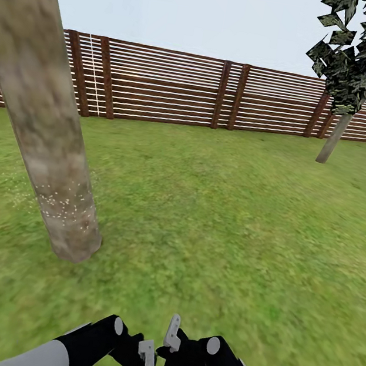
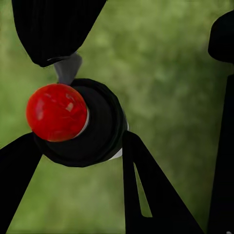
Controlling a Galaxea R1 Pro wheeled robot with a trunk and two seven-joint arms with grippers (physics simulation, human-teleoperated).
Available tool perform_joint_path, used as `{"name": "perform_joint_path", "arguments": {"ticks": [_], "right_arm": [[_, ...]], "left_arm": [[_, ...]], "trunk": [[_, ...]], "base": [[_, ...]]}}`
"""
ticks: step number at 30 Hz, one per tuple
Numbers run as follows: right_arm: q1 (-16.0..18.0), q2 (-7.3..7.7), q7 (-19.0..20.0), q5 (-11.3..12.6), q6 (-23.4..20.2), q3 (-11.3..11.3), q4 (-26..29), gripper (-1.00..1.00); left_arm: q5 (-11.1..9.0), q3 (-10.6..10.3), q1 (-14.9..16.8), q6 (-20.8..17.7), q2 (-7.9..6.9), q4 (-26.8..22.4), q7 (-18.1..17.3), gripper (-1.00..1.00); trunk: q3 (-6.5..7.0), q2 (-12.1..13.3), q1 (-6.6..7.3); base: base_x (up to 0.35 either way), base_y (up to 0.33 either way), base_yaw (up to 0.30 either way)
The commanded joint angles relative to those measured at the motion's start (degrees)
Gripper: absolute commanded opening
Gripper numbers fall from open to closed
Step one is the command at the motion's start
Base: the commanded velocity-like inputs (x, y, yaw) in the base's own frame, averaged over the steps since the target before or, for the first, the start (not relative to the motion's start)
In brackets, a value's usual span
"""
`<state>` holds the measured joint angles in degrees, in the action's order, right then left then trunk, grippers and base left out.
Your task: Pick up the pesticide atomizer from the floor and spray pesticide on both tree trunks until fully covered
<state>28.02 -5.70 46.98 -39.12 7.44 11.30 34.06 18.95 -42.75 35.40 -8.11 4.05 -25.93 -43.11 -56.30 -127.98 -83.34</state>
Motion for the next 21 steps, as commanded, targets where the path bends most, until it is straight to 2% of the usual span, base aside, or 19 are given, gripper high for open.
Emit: {"name": "perform_joint_path", "arguments": {"ticks": [1,3,5,7,10,11,15,16,17,18,19,20,21], "right_arm": [[0.0,-0.01,0.0,-0.6,0.5,-0.1,0.0,-1.0],[0.0,-0.01,0.0,-0.6,0.5,-0.1,0.1,-1.0],[0.0,-0.01,0.0,-0.6,0.5,-0.1,0.2,-1.0],[0.0,-0.01,0.0,-0.6,0.5,-0.1,0.2,-1.0],[0.0,-0.01,0.0,-0.6,0.5,-0.1,0.3,-1.0],[0.0,-0.01,0.0,-0.6,0.5,-0.1,0.3,1.0],[0.0,0.21,-0.1,-0.7,0.5,-0.4,-0.2,1.0],[0.0,0.38,-0.3,-0.8,0.5,-0.5,-0.3,1.0],[0.0,0.74,-0.5,-0.8,0.5,-0.8,-0.3,1.0],[0.0,1.77,-1.3,-0.8,0.5,-2.1,-0.5,1.0],[-0.1,3.35,-3.5,-0.9,0.5,-4.6,-1.6,1.0],[-0.2,4.53,-7.3,-0.9,0.5,-7.8,-4.7,1.0],[-0.2,5.24,-12.7,-0.8,0.6,-11.3,-8.9,1.0]], "left_arm": [[0.2,0.1,0.0,-0.4,-0.06,0.1,-0.2,-1.0],[0.4,0.1,0.0,-0.4,-0.31,0.4,-0.1,-1.0],[0.7,0.1,0.0,-0.5,-1.21,0.9,-0.1,-1.0],[0.9,-0.2,0.0,-0.5,-3.11,2.1,0.0,-1.0],[1.1,-0.6,0.0,-0.5,-6.94,2.7,0.0,-1.0],[1.2,-0.6,-0.1,-0.5,-8.08,3.2,0.0,-1.0],[2.7,-0.4,-0.1,-0.4,-13.4,7.4,0.4,-1.0],[2.5,-0.1,-0.1,-0.3,-14.69,8.2,1.9,-1.0],[1.6,0.2,-0.1,-0.3,-15.75,8.7,4.4,-1.0],[-0.5,0.8,-0.5,-0.3,-16.39,9.0,7.8,-1.0],[-3.5,1.4,-1.7,-0.3,-16.72,9.2,12.0,-1.0],[-7.2,2.2,-3.1,0.4,-16.88,9.3,16.9,-1.0],[-11.1,3.2,-4.6,2.5,-16.97,9.6,21.7,-1.0]], "trunk": [[-0.05,0.0,0.01],[-0.05,0.0,0.01],[-0.05,0.0,0.01],[-0.05,0.0,0.01],[-0.05,0.0,0.01],[-0.05,0.0,0.01],[-0.05,0.0,0.01],[-0.05,0.0,0.01],[-0.05,0.0,0.01],[-0.05,0.0,0.01],[-0.05,0.0,0.01],[-0.05,0.0,0.01],[-0.05,0.0,0.01]], "base": [[0.0,0.0,0.0],[0.0,0.0,0.0],[0.0,0.0,0.0],[0.0,0.0,0.0],[0.0,0.0,0.0],[0.0,0.0,0.0],[0.0,0.0,0.0],[0.0,0.0,0.0],[0.0,0.0,0.0],[0.0,0.0,0.0],[0.0,0.0,0.0],[0.0,0.0,0.0],[0.0,0.0,0.0]]}}
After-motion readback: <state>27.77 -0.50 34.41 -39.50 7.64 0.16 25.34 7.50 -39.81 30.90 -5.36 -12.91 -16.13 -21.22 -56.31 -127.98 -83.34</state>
